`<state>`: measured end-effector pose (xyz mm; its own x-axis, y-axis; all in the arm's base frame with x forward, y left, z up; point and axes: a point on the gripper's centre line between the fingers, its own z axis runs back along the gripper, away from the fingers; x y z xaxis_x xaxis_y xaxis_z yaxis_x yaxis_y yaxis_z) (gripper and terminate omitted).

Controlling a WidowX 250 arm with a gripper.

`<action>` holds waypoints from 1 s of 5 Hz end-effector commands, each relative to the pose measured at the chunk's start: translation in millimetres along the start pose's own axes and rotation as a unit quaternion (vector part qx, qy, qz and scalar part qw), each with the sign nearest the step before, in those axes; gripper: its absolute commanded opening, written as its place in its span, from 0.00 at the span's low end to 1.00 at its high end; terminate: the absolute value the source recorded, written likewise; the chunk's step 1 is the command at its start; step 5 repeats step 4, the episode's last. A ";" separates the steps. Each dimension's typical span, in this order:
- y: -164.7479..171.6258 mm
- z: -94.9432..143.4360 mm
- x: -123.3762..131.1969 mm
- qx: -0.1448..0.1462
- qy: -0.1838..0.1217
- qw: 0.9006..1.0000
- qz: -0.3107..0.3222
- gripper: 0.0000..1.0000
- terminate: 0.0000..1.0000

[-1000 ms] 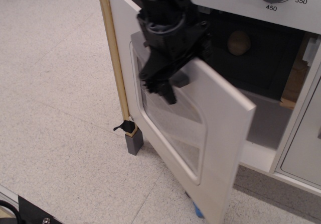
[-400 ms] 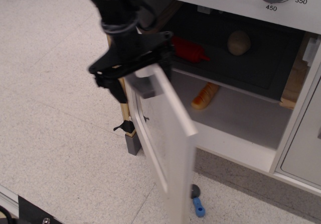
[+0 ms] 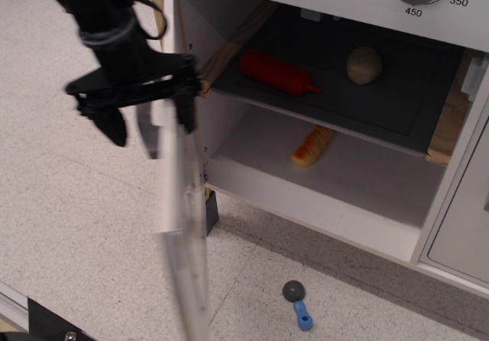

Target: Open oven

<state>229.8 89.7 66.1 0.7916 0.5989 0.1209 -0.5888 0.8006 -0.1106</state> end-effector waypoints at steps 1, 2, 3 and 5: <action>37.2 17.7 25.9 0.051 -0.031 0.994 -0.091 1.00 0.00; 42.5 22.7 32.4 0.046 -0.025 0.992 -0.114 1.00 0.00; 33.7 31.8 30.4 0.048 -0.017 0.989 -0.137 1.00 0.00; 10.3 55.3 21.0 0.023 -0.004 0.991 -0.129 1.00 1.00</action>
